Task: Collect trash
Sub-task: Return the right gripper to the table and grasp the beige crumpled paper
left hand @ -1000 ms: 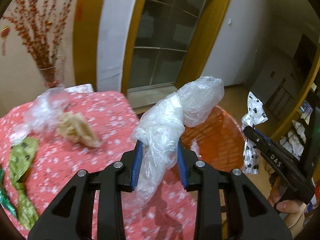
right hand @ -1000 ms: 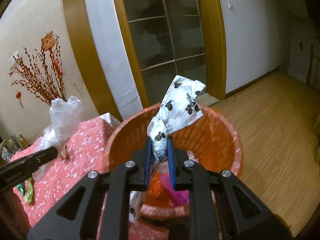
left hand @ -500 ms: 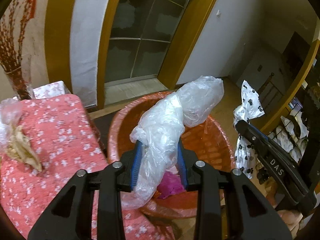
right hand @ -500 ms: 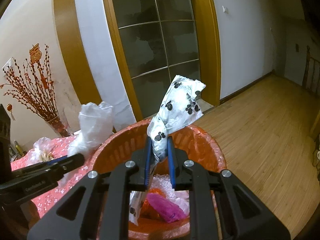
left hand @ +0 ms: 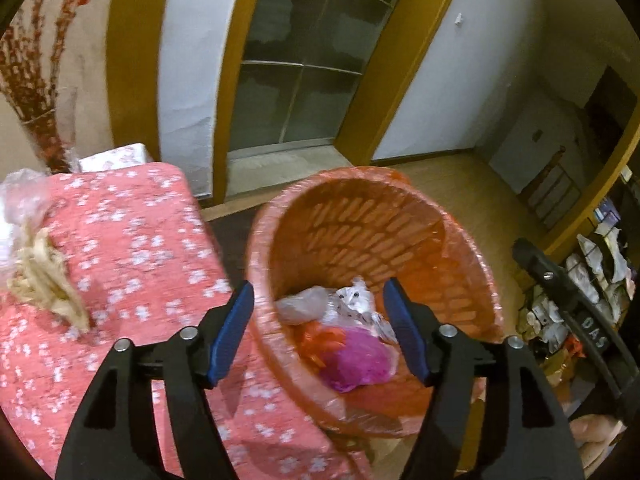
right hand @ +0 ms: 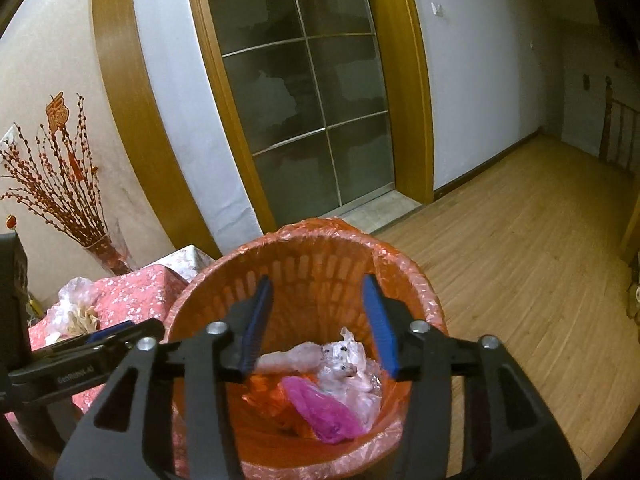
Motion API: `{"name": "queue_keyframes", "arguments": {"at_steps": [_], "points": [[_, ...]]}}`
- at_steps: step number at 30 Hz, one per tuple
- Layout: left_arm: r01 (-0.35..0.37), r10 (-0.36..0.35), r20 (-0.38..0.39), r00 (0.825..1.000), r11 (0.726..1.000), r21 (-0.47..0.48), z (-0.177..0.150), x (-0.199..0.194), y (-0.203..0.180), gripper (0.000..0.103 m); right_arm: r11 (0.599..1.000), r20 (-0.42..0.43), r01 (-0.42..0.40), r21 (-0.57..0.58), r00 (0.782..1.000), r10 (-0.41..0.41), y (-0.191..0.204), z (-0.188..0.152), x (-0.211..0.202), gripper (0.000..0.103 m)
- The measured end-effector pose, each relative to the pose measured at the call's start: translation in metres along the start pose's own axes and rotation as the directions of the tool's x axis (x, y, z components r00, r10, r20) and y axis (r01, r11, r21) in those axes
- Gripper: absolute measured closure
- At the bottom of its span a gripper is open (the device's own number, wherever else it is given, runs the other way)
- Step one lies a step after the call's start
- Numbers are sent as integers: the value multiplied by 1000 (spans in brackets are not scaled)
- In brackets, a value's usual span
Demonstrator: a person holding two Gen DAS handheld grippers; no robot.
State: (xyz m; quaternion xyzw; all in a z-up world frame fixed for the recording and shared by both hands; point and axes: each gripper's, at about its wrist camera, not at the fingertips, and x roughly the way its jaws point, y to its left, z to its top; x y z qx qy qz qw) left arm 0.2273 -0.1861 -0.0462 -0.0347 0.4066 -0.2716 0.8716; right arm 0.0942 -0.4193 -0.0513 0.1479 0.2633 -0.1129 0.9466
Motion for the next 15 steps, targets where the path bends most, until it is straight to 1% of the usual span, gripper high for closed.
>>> {"name": "queue_keyframes", "arguments": {"at_steps": [4,7,10,15], "points": [[-49,50,24,998,999,-13,-4,-15,17,29,1000,16,1,-25,1000,0,11,-2,-6,38],[-84,85,42,995,996,-24,-9,-27,29,27,999,23,-6,-52,1000,8,24,-3,-10,33],[-120,123,58,991,992,-45,-16,-43,44,25,997,24,-24,-67,999,26,37,-6,-14,31],[-175,183,81,980,979,-102,-27,-67,71,20,992,7,-71,-103,997,72,64,-10,-16,30]]}}
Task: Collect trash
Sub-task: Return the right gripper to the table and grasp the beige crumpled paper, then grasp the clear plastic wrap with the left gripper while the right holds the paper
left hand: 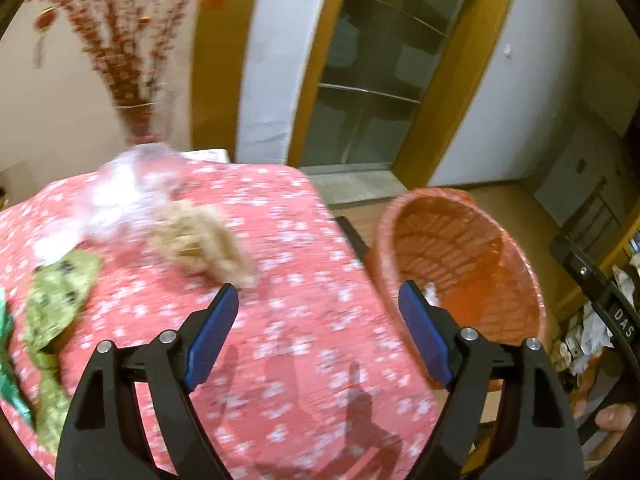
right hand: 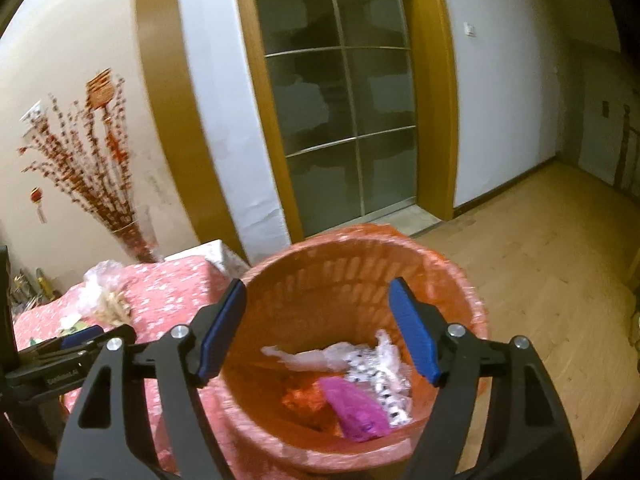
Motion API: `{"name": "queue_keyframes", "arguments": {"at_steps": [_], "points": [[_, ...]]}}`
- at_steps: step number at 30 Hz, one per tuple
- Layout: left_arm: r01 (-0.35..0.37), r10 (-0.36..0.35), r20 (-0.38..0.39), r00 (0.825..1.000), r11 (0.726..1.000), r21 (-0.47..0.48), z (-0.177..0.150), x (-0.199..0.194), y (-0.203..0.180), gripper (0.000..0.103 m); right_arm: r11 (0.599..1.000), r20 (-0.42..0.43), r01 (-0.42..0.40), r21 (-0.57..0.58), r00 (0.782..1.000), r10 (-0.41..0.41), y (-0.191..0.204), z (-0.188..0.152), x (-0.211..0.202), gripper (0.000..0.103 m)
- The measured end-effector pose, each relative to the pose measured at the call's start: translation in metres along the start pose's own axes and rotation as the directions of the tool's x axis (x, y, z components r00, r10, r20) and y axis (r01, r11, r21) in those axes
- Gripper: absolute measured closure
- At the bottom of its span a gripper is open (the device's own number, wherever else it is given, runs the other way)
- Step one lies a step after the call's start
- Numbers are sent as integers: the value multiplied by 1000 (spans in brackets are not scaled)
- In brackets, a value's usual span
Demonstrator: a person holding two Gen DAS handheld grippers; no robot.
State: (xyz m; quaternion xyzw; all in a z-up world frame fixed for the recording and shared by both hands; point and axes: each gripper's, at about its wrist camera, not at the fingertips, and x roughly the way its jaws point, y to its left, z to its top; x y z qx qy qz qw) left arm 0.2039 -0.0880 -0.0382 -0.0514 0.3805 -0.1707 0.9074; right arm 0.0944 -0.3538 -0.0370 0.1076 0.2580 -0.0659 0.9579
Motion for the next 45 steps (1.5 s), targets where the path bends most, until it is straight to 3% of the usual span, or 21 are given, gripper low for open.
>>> {"name": "queue_keyframes", "arguments": {"at_steps": [8,16,26,33,38,41,43,45], "points": [[-131,136,68,988,989,-69,-12,-34,55,15,992,-32,-99,-77,995,97,58,-16,1,29],[-254,270,103,957,956,-148,-27,-69,121,15,971,-95,-203,-129,977,192,117,-27,14,29],[-323,356,104,929,915,-243,-42,-95,174,15,945,-176,-290,-153,949,263,176,-31,58,31],[-341,380,96,920,896,-284,-44,-101,196,15,934,-218,-315,-170,936,276,209,-25,95,32],[-339,381,101,919,894,-295,-41,-104,204,15,921,-297,-325,-216,920,255,229,-33,121,46],[-340,384,102,918,892,-297,-37,-102,207,15,914,-340,-324,-245,911,232,233,-42,130,67],[-339,383,103,918,893,-296,-36,-102,208,15,910,-352,-318,-267,911,215,233,-47,132,87],[-335,377,103,920,897,-290,-33,-100,208,15,911,-346,-315,-267,913,215,228,-48,129,92]]}}
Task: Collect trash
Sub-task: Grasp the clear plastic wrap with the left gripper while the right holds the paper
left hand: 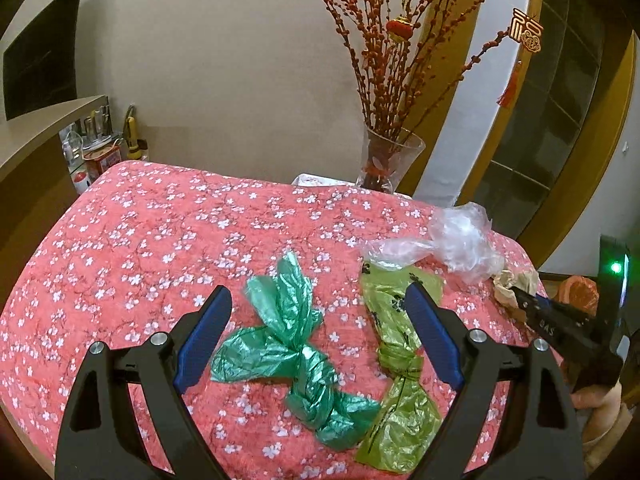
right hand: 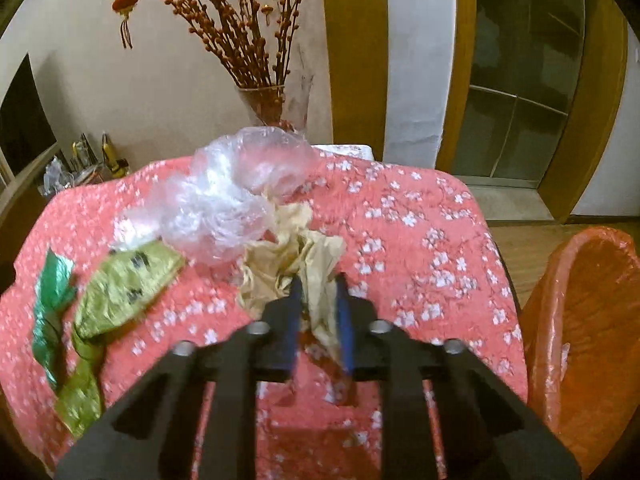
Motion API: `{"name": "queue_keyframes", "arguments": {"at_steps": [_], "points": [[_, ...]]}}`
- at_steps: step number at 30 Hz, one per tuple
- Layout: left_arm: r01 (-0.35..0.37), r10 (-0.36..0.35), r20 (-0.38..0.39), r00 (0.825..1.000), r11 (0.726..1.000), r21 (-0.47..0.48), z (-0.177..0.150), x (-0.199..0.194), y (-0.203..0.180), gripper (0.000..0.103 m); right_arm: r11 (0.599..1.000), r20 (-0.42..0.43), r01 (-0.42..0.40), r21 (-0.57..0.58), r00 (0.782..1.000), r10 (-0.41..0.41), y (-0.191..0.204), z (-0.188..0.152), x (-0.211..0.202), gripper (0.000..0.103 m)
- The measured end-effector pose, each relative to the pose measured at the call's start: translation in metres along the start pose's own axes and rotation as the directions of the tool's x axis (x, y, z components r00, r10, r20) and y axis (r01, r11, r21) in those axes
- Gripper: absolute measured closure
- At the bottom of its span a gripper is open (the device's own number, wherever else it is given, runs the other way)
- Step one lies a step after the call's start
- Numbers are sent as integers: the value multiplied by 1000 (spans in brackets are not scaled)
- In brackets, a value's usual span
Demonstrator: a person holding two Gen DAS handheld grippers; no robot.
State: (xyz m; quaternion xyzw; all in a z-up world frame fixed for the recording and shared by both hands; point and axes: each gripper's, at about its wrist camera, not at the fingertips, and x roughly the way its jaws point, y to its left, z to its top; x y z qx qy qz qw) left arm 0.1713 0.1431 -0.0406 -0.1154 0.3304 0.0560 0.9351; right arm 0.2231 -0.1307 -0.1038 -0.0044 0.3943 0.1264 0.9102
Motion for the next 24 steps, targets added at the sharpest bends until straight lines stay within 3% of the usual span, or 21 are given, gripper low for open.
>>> {"name": "queue_keyframes", "arguments": {"at_steps": [10,17,21,24], "points": [[68,-66,-34,997,996,51,10,15,-33,15,999,29,28,46,999,-30,-31,-26,-34,95],[125,-112,-94,989,982,140,23,42,-89,15,992,53,31,119,998,-37,-57,-39,-56,95],[133,-107,-151,983,975,176,35,69,-126,15,990,64,30,139,997,-39,-68,-46,-67,95],[88,-52,-174,983,974,209,41,92,-144,15,988,63,27,149,997,-36,-75,-50,-71,95]]}}
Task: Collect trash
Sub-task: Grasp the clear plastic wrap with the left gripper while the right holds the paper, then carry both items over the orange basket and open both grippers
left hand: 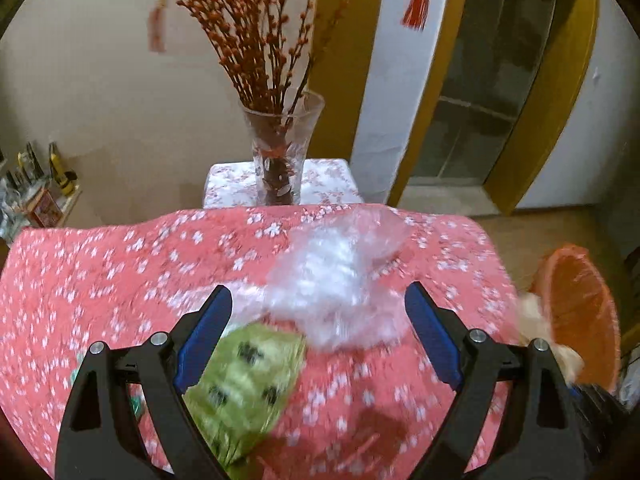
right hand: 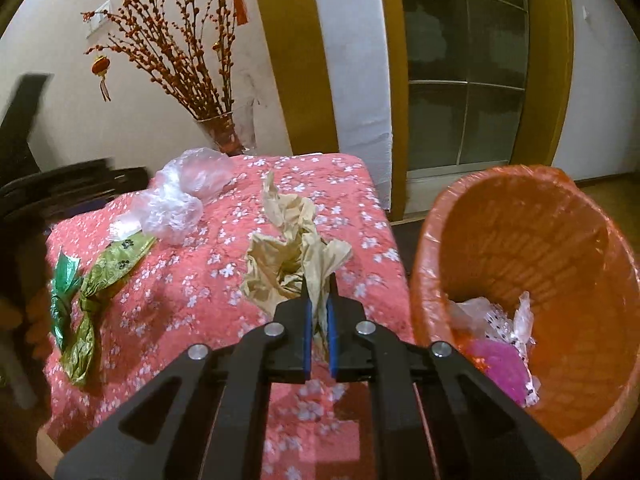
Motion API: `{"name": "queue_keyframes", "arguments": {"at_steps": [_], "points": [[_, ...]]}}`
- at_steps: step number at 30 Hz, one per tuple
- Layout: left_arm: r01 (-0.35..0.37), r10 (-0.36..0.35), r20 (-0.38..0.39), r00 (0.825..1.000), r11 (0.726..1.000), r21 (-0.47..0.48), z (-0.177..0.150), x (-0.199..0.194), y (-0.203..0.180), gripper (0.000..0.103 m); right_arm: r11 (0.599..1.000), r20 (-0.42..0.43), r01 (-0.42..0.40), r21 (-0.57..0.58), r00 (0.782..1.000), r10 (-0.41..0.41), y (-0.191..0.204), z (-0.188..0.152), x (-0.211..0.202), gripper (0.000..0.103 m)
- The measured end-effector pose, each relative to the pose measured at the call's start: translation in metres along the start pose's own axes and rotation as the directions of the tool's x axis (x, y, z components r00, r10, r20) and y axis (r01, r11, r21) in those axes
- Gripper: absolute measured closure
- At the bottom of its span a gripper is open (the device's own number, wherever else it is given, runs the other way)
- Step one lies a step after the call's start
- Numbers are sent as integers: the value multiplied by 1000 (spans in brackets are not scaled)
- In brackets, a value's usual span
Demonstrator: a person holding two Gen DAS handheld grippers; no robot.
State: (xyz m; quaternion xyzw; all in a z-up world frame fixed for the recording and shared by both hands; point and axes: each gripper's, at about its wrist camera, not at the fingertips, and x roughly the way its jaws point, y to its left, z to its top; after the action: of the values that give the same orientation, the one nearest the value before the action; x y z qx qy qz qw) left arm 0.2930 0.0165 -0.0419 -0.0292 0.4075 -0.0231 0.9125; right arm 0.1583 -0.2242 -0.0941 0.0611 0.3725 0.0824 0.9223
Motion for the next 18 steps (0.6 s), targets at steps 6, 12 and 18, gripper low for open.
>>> {"name": "queue_keyframes", "arguments": {"at_steps": [6,12,18], "points": [[-48,49,-66,997,999,22,3,38,-9,31,1000,-13,-5,21,1000,5,-11,-9,-1,95],[33,-31,-78,996,999,20,-6,43,-16,74,999,-4,-4,41,1000,4,-20,-11,-6,95],[99,-99,-18,995,994,37,-6,15,-24,81,999,37,2,52,999,-4,-25,-6,-24,95]]}}
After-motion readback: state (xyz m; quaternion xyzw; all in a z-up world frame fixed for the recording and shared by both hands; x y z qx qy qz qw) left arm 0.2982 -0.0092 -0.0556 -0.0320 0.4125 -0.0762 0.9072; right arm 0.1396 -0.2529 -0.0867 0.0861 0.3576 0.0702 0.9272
